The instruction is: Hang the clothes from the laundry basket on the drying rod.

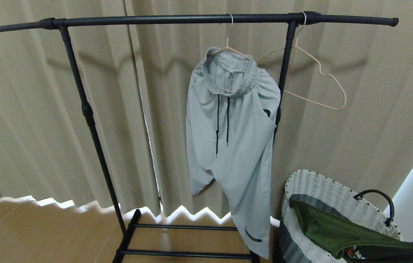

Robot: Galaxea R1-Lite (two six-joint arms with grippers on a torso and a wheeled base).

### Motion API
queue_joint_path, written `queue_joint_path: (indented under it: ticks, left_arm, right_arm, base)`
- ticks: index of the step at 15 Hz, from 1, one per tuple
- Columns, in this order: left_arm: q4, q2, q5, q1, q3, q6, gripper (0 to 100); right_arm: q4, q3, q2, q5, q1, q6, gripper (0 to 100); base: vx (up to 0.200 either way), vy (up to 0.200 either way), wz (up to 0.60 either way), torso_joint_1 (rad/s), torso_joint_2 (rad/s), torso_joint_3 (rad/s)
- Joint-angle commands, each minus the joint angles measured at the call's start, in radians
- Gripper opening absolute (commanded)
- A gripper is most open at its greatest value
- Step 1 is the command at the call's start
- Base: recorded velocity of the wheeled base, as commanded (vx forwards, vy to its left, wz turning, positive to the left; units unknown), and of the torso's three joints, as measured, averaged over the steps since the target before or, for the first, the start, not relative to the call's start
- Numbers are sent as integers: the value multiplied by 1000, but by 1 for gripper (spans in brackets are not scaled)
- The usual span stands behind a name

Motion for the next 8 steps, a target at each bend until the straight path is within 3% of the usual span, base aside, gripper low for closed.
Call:
queue_joint_path:
  ticks: [1, 8]
  left_arm:
    - [0, 0, 0, 0, 0, 0, 100]
    - [0, 0, 0, 0, 0, -2, 100]
  right_arm:
    - [15, 0, -32, 1, -5, 1, 0]
    - [18, -3, -29, 18, -5, -1, 0]
  base:
    - [0, 200, 0, -2, 2, 7]
    - [0, 200, 0, 2, 2, 6]
